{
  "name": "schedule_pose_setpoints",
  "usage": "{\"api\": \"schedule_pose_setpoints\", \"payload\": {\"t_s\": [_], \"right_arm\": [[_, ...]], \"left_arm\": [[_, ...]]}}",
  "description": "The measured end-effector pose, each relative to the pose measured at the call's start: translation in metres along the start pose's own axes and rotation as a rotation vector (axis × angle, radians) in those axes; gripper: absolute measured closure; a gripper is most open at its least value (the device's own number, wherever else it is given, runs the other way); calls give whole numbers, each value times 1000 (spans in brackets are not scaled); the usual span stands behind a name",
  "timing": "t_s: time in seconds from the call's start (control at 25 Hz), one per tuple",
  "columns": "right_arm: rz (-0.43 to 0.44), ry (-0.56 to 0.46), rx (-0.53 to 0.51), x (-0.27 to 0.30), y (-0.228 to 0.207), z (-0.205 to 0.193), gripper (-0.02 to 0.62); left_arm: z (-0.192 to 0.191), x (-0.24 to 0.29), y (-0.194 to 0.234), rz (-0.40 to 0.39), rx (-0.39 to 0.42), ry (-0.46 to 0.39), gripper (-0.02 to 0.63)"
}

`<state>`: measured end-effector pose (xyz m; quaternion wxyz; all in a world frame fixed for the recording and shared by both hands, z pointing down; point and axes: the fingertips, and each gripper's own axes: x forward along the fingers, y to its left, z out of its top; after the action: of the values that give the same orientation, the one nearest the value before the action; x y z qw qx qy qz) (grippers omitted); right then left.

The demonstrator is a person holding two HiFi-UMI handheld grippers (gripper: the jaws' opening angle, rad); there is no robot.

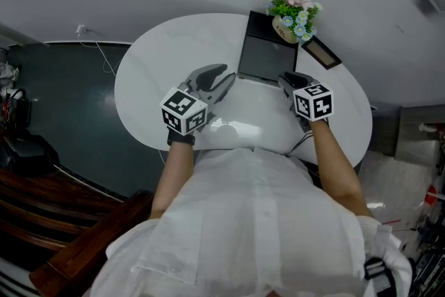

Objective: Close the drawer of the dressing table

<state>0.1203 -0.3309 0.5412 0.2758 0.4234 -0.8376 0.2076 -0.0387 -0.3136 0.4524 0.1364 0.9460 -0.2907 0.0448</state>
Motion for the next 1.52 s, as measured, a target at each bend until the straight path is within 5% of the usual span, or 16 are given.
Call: {"api": "schedule_pose_setpoints", "payload": {"t_s": [0.24,0.4,0.84,1.0,1.52], "right_arm": [[-5,-372,343,-61,-15,30,560],[-20,-511,444,-100,-25,35,577],[-149,-493,258,-146,-31,9,586],[-156,-481,195,-149,-25,11,586],[-136,-478,112,-153,-7,16,586]], "left_arm": [[0,9,-13,-22,13,-6,488],[4,11,-20,-30,22,-16,488],[19,-9,-16,54,64,-71,516],[23,-15,-17,78,65,-98,581],[18,-23,-31,74,62,-89,580]]}}
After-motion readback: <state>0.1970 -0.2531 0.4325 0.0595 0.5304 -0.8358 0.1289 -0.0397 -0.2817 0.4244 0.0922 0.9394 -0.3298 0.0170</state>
